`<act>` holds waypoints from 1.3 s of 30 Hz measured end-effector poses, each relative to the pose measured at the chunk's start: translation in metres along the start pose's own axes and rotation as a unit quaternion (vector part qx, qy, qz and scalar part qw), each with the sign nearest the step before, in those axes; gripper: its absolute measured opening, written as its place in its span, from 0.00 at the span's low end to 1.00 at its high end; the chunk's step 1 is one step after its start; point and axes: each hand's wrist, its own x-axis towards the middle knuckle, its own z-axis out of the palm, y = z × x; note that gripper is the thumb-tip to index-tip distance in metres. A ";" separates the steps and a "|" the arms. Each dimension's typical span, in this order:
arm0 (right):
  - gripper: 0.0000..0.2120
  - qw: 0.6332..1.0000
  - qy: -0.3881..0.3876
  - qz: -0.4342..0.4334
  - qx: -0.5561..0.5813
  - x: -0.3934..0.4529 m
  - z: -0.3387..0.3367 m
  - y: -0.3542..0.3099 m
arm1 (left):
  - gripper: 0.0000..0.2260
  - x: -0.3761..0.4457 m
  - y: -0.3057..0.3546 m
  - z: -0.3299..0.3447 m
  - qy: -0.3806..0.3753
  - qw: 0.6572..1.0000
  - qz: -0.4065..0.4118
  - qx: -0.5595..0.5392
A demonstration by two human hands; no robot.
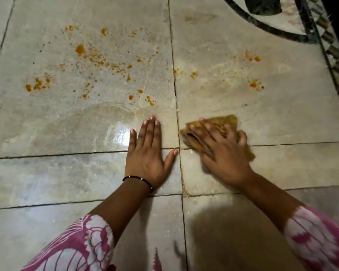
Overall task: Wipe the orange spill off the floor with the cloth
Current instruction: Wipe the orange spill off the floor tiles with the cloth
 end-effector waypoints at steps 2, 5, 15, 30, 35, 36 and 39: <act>0.33 0.997 0.010 0.074 0.008 -0.019 -0.006 0.033 | 0.35 -0.001 0.000 0.001 0.001 1.000 -0.003 0.000; 0.32 0.966 0.025 0.257 0.030 0.011 -0.016 0.069 | 0.35 -0.001 0.001 0.000 0.002 1.000 -0.004 0.001; 0.32 0.999 -0.008 -0.030 -0.027 0.066 -0.012 -0.028 | 0.36 0.001 0.001 -0.001 0.000 1.000 -0.003 -0.002; 0.32 0.996 -0.042 0.081 -0.016 0.106 -0.025 -0.002 | 0.36 0.001 0.000 -0.001 -0.005 1.000 -0.001 -0.004; 0.32 0.998 -0.005 -0.058 -0.036 0.035 -0.003 -0.021 | 0.36 0.000 -0.001 0.001 0.005 1.000 0.003 -0.006; 0.33 0.997 -0.002 -0.067 -0.041 0.021 -0.001 -0.008 | 0.36 0.001 -0.001 0.001 0.005 1.000 0.003 -0.006; 0.33 0.997 0.009 -0.059 -0.056 -0.002 -0.004 0.042 | 0.36 0.001 -0.002 0.000 0.003 1.000 0.000 -0.008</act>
